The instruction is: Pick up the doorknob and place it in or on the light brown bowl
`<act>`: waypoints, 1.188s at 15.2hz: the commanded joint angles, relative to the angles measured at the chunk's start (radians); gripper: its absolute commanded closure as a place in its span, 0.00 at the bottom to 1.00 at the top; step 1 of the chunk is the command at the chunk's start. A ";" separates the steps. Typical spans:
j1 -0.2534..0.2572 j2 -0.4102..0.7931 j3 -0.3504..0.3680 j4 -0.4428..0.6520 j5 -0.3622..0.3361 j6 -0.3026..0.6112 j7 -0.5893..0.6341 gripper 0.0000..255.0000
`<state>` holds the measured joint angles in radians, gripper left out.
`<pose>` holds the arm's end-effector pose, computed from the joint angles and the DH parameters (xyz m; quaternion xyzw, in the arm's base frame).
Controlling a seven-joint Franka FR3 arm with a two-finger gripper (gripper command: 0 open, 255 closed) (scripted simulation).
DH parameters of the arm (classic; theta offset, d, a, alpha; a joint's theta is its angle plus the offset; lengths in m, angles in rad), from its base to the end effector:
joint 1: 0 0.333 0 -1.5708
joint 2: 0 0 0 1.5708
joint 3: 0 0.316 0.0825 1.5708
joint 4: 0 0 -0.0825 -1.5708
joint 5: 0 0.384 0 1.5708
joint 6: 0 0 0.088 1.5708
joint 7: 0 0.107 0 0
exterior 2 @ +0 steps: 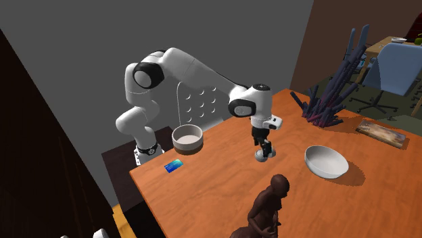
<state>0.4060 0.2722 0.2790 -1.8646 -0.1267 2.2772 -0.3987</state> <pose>0.4998 0.3908 0.3914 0.8385 0.5394 0.0776 0.0035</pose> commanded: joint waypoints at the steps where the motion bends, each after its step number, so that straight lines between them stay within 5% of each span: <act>1: 0.022 0.048 0.015 0.051 -0.017 0.009 -0.022 0.00; 17: 0.034 0.117 0.004 0.044 -0.046 0.083 -0.006 0.00; 18: 0.034 0.117 0.004 0.044 -0.046 0.083 -0.006 1.00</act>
<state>0.4398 0.3891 0.2828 -1.8206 -0.1723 2.3597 -0.4047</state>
